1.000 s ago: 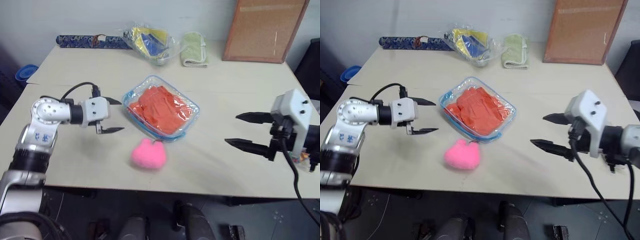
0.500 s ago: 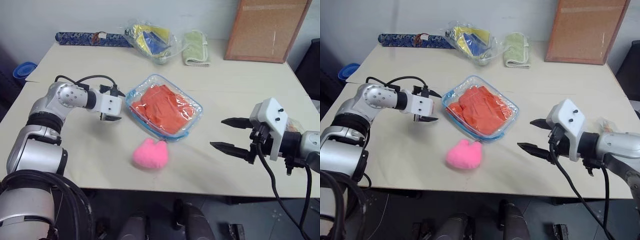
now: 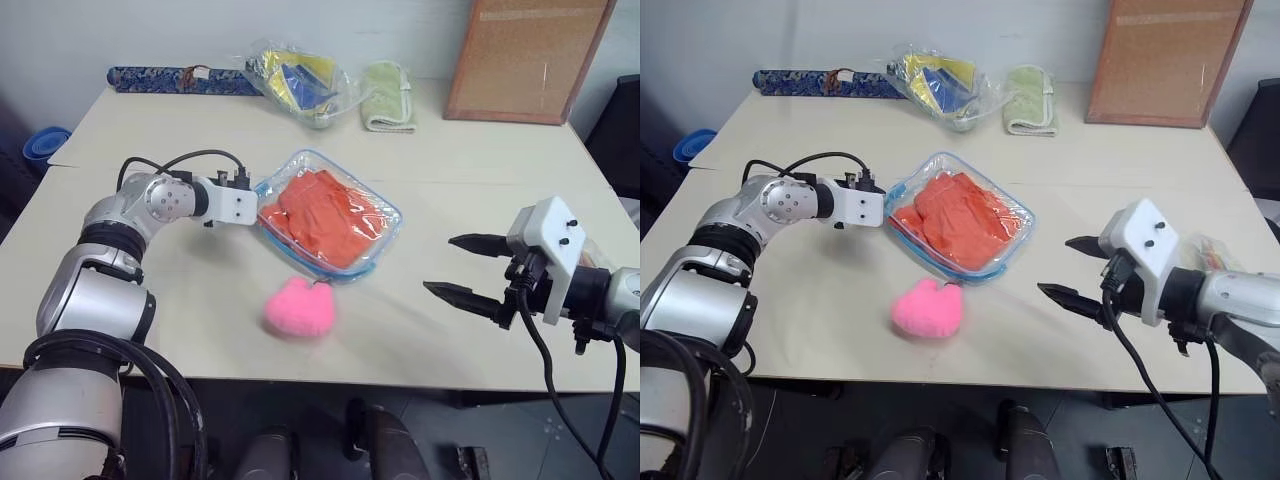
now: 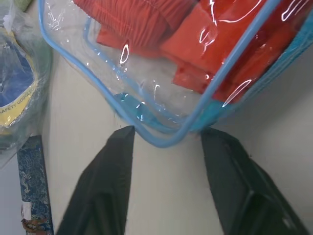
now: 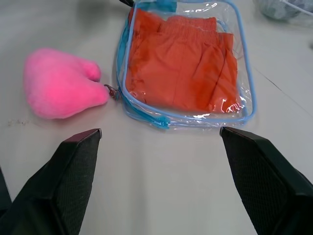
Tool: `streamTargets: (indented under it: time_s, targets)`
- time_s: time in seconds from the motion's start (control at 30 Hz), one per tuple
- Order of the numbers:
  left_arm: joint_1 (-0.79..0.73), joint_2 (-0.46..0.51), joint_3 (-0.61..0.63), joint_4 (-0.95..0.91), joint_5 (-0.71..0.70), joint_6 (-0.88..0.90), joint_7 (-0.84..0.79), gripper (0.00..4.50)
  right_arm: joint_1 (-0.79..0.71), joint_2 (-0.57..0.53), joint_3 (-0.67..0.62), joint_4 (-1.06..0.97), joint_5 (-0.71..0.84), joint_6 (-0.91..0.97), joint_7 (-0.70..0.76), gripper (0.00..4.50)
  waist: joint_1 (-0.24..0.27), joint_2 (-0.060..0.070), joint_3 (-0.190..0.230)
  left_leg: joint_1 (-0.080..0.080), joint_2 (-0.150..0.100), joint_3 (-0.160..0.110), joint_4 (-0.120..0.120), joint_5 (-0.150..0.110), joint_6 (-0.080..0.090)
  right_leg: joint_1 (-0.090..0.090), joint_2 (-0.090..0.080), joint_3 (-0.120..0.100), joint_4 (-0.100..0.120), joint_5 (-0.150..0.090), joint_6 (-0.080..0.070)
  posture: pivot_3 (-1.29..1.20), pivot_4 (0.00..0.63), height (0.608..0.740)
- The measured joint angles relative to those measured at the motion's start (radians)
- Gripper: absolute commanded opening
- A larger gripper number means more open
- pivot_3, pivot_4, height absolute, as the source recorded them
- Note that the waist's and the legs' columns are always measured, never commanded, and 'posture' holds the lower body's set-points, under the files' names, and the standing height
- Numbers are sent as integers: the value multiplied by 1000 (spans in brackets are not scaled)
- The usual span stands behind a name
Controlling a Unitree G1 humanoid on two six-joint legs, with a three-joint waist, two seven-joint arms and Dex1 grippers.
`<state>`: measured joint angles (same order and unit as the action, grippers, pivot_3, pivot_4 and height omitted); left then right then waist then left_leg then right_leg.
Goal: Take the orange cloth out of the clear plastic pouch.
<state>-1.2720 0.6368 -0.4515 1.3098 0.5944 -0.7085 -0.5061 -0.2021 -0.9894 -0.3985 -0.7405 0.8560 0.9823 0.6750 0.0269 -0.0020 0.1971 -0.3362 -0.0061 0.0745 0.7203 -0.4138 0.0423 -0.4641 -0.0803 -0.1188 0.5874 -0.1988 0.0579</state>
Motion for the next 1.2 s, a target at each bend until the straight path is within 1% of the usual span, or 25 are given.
streamTargets:
  time_s: [0.1, 0.13, 0.23, 0.33, 0.43, 0.47, 0.53, 0.6, 0.67, 0.73, 0.8, 0.9, 1.03, 1.2]
  targets:
    - [6, -1, 4, -1, -7, -17, -49, 175, -2, -1, 0, 0, 2, 0, 0, 4053, 0, 0, 0, 0, 0, 0, 0, 0, 0, 0, 0, 0, 0, 0, 0, 0, 150, 740]
    - [14, -1, 15, -2, -21, -23, -78, 12, -1, -1, 0, 0, 2, 0, 0, 4053, 0, 0, 0, 0, 0, 0, 0, 0, 0, 0, 0, 0, 0, 0, 0, 0, 150, 740]
    - [57, 0, 68, -25, -88, -15, -156, 12, 8, -1, 0, 0, 3, -1, 2, 4053, 0, 0, 0, 1, 0, 1, 1, 0, 0, 0, 0, 1, 1, 0, 0, 0, 150, 740]
    - [153, 0, 142, -131, -193, 58, -256, 12, 22, -1, 0, -1, 5, -3, 7, 4053, -2, 0, 0, 1, 0, 2, 1, 0, 0, 0, -1, 2, 3, 0, 0, 0, 150, 740]
    - [387, 20, 231, -538, -332, 326, -378, 12, 31, -1, 4, 0, 6, -10, 8, 4053, -7, 0, 0, 2, 1, 2, 2, 0, 0, 0, -3, 10, 3, 0, 0, 0, 150, 740]
    - [483, 25, 260, -731, -352, 475, -398, 12, 32, -1, 8, 0, 6, -15, 9, 4053, -9, 0, 0, 2, 1, 2, 2, 0, 0, 0, -3, 11, 2, 0, 0, 0, 150, 740]
    - [643, 13, 297, -1094, -346, 804, -401, 12, 31, 0, 16, 3, 6, -25, 10, 4053, -6, 0, 0, 2, 1, 1, 3, 0, 0, 1, -2, 12, 2, 0, 0, 0, 150, 740]
    - [721, -1, 294, -1300, -328, 1017, -402, 12, 29, 0, 32, 5, 5, -36, 10, 4053, -2, 0, -1, 3, 1, 1, 4, 0, 0, 3, 0, 12, 2, 0, 0, 0, 150, 740]
    - [778, -6, 291, -1454, -313, 1180, -402, 12, 24, 1, 48, 8, 2, -44, 10, 4053, 0, 0, -1, 3, 1, 0, 4, 0, -1, 4, 0, 13, 3, 0, 0, 0, 150, 740]
    - [811, -3, 276, -1558, -300, 1291, -402, 12, 18, 1, 56, 18, 0, -47, 11, 4053, 0, 0, -1, 3, 1, 0, 4, 0, -1, 4, -1, 14, 3, 0, -1, 0, 150, 740]
    - [824, 9, 258, -1630, -291, 1361, -404, 12, 17, 1, 69, 31, 0, -50, 14, 4053, -1, 0, -1, 3, 2, 0, 4, 0, -1, 3, -1, 14, 3, 0, -1, 0, 150, 740]
    - [833, 37, 251, -1677, -295, 1407, -411, 12, 17, 0, 79, 43, -7, -65, 29, 4053, -1, 0, -1, 2, 2, 0, 3, 0, -2, 2, -1, 14, 3, -1, -2, 0, 150, 740]
    - [838, 46, 258, -1686, -321, 1442, -410, 981, 24, -1, 94, 57, -45, -90, 36, 4053, -1, 0, -1, 2, 2, 0, 3, 0, -2, 2, -1, 14, 3, -1, -2, 0, 150, 740]
    - [883, 48, 280, -1711, -360, 1462, -389, 2534, 34, -1, 116, 63, -58, -92, 36, 4053, -1, 0, -1, 2, 2, -1, 3, 0, -2, 2, -2, 14, 3, -1, -2, 0, 150, 740]
